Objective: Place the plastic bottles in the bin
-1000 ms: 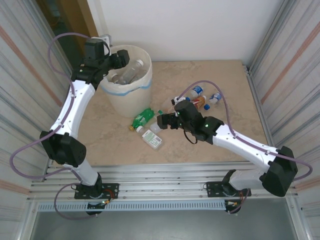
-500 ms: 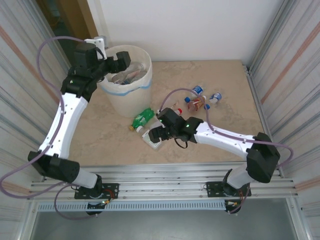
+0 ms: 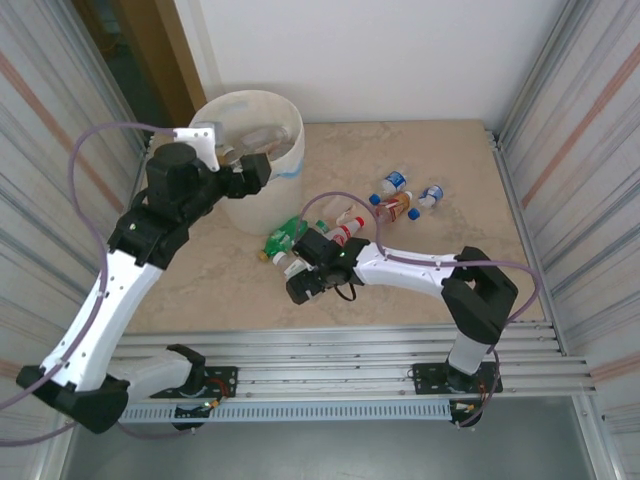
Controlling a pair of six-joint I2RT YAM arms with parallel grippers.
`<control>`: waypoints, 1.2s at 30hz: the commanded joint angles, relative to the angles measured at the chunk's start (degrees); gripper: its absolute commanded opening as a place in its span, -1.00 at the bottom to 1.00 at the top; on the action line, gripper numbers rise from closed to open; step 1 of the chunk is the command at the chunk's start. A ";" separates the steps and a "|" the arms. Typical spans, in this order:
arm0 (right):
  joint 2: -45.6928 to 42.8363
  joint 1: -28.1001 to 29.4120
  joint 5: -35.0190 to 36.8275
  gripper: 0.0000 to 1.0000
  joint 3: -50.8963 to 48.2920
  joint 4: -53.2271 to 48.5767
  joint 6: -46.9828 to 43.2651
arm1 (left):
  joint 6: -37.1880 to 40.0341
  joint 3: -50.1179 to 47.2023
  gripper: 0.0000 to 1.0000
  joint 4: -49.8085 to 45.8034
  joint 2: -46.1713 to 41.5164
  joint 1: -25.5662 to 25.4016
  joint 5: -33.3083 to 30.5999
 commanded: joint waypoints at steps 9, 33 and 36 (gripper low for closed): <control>6.21 0.31 -0.74 0.98 3.16 -0.05 -4.30 | -7.62 -11.83 0.97 1.69 -12.25 -0.25 -4.98; 15.71 2.85 1.37 0.42 7.50 -0.25 -9.06 | -8.06 -12.79 0.98 0.91 -13.00 -0.29 -6.55; 15.58 3.37 1.28 0.24 7.53 -0.52 -9.15 | -8.07 -12.65 0.97 0.82 -13.08 -0.34 -6.65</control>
